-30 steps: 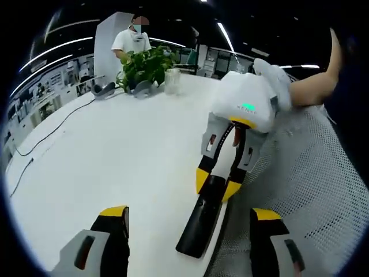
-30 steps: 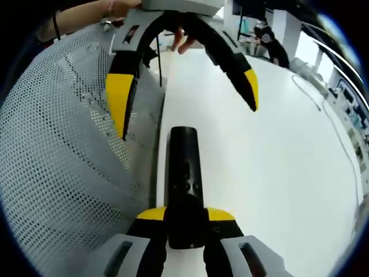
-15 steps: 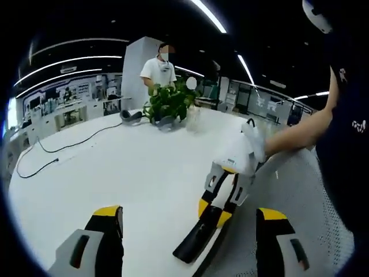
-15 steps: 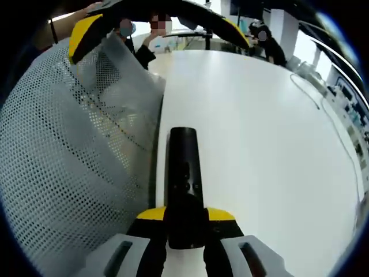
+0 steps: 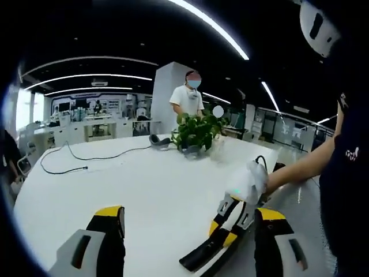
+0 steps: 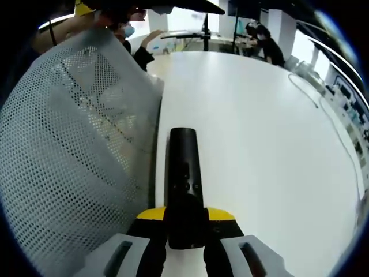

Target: Press the specified remote control buttons in sequence, fully releasing each button before pressing the next.

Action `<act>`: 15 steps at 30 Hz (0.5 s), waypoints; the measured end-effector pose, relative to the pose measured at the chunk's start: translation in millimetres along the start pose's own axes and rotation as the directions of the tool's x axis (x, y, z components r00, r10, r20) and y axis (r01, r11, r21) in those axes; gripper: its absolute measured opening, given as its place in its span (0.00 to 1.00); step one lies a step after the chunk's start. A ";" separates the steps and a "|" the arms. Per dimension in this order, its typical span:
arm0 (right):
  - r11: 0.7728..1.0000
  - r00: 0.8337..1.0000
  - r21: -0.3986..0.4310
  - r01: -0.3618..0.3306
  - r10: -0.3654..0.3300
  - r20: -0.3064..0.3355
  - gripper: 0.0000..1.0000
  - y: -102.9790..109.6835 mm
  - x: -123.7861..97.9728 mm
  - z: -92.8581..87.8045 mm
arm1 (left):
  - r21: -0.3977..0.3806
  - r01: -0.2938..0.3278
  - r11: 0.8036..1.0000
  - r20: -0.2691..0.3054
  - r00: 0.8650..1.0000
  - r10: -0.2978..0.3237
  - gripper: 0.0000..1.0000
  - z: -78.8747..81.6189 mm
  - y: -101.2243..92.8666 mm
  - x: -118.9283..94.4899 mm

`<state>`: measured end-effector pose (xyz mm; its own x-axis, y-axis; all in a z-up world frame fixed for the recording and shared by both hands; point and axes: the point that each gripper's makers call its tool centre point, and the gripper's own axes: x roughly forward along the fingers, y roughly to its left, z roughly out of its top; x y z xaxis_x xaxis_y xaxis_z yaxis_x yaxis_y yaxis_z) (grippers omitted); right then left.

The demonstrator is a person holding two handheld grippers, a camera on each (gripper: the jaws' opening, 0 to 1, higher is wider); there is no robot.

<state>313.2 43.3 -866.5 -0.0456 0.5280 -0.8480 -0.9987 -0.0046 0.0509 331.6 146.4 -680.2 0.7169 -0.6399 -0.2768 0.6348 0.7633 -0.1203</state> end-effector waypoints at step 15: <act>1.000 1.000 0.015 0.005 -0.005 0.016 0.21 0.1 -0.1 0.5 | -0.047 -0.131 0.990 0.315 0.939 0.139 0.99 40.5 13.8 -21.7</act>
<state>313.1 43.7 -866.2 -0.0400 0.5418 -0.8396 -0.9985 0.0109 0.0546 336.5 167.2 -637.2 0.8519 -0.5231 0.0237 0.5215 0.8436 -0.1275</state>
